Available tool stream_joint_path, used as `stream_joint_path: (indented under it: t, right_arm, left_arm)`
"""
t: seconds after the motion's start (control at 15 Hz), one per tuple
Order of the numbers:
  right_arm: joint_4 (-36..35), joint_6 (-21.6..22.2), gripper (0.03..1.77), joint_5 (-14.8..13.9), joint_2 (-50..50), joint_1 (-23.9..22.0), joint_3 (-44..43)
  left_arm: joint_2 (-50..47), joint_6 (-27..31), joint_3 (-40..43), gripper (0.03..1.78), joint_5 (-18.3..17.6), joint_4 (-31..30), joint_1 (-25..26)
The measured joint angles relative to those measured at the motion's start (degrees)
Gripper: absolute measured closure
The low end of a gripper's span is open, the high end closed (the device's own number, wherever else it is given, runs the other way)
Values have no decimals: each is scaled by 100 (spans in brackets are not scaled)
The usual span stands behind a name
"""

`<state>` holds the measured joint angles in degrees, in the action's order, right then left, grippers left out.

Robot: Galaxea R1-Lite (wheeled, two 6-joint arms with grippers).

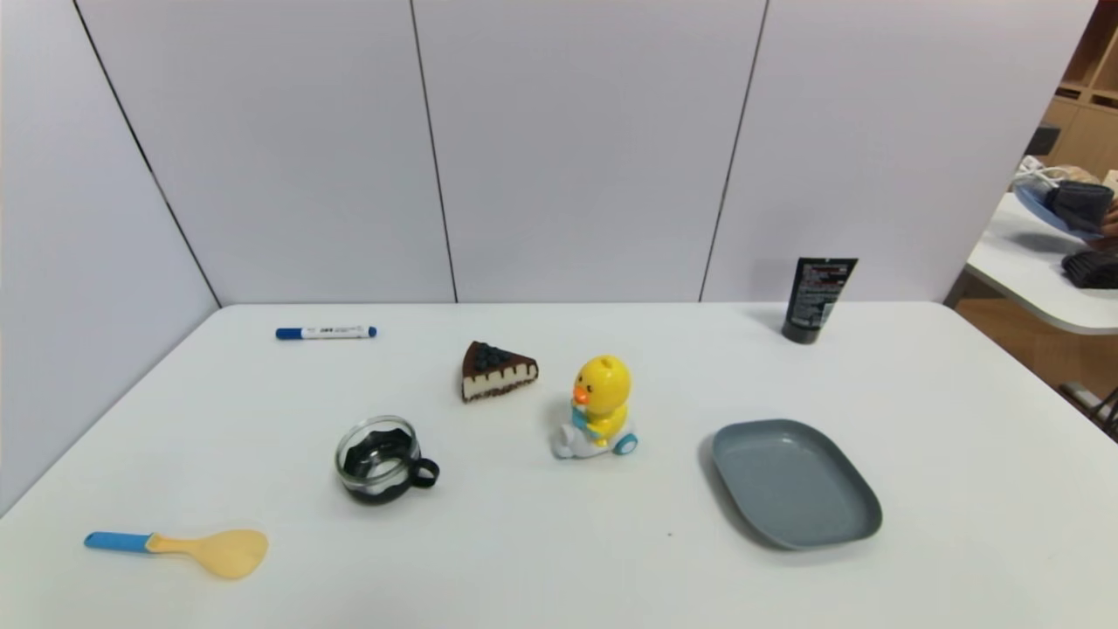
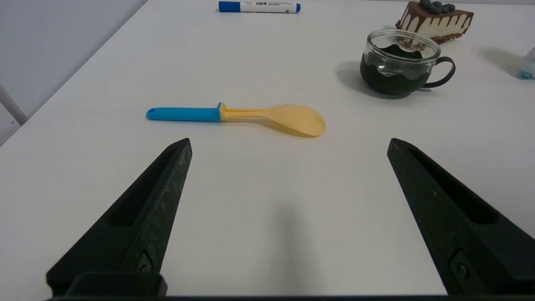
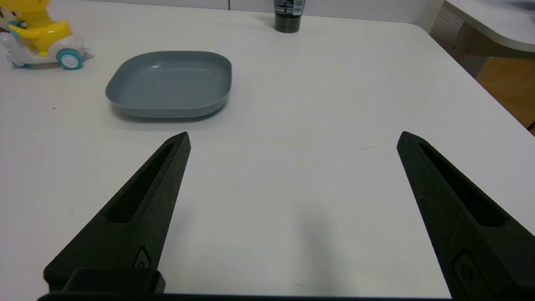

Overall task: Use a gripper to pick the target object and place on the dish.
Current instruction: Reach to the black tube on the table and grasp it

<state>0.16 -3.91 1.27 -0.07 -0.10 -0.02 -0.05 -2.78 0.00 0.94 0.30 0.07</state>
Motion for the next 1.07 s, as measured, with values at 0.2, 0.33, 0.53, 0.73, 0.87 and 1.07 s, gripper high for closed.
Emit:
stream_joint_path:
  t: [0.2,0.33,0.53,0.73,0.87,1.07]
  right_arm:
    - [2,-10,9,2,0,0,0]
    - [2,-18,9,5,0,0,0]
    - [80,11,9,-9,73,0,-18]
    - [413,1,9,29,484,0,-335]
    - [634,0,9,62,913,-6,-691]
    - [691,4,9,132,1716,-37,-1274]
  left_arm:
    - [0,2,0,12,-1,2,0]
    - [0,2,0,12,0,2,0]
    - [0,2,0,12,-1,0,0]
    - [0,0,0,12,0,2,0]
    - [0,0,0,12,0,2,0]
    - [0,2,0,12,0,2,0]
